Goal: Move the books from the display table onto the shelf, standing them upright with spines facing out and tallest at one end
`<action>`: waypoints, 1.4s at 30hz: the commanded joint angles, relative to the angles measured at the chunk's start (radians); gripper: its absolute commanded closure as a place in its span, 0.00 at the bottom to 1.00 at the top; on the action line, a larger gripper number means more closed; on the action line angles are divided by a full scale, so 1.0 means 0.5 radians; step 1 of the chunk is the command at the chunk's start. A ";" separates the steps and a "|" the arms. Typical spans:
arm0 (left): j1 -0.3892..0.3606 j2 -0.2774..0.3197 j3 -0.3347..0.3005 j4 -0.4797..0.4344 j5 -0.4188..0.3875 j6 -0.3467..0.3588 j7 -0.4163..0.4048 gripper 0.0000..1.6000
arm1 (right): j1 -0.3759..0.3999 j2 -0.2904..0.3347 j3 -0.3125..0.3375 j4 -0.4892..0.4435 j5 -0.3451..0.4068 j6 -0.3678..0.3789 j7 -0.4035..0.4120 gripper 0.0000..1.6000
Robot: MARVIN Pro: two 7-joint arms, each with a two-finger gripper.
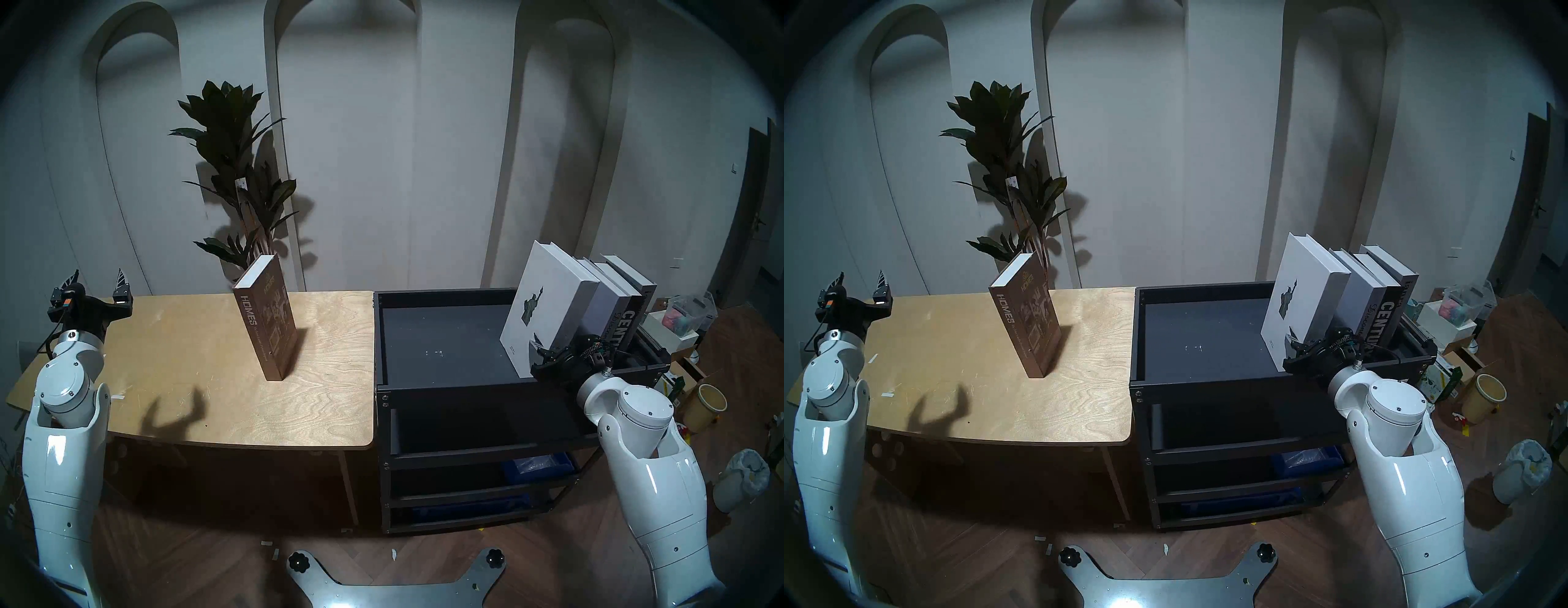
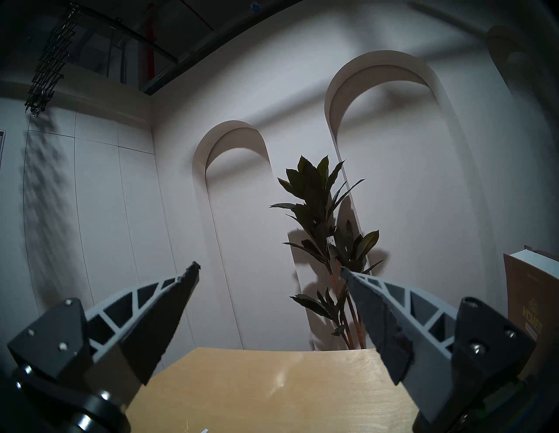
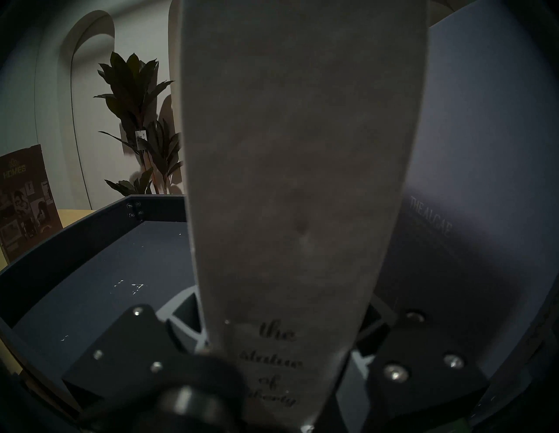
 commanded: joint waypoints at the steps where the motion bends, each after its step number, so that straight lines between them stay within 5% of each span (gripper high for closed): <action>1: -0.021 0.011 -0.002 -0.060 0.007 -0.013 0.006 0.00 | 0.024 0.020 0.023 -0.051 0.007 -0.011 0.014 0.13; 2: -0.022 0.011 -0.001 -0.062 0.007 -0.012 0.006 0.00 | 0.025 0.021 0.024 -0.049 0.008 -0.011 0.014 0.00; 3: -0.024 0.011 0.002 -0.062 0.006 -0.012 0.007 0.00 | 0.025 0.022 0.025 -0.049 0.009 -0.011 0.015 0.00; 42: -0.053 0.021 0.015 -0.046 -0.014 -0.025 0.011 0.00 | 0.132 0.036 -0.089 -0.147 0.004 0.047 -0.032 0.00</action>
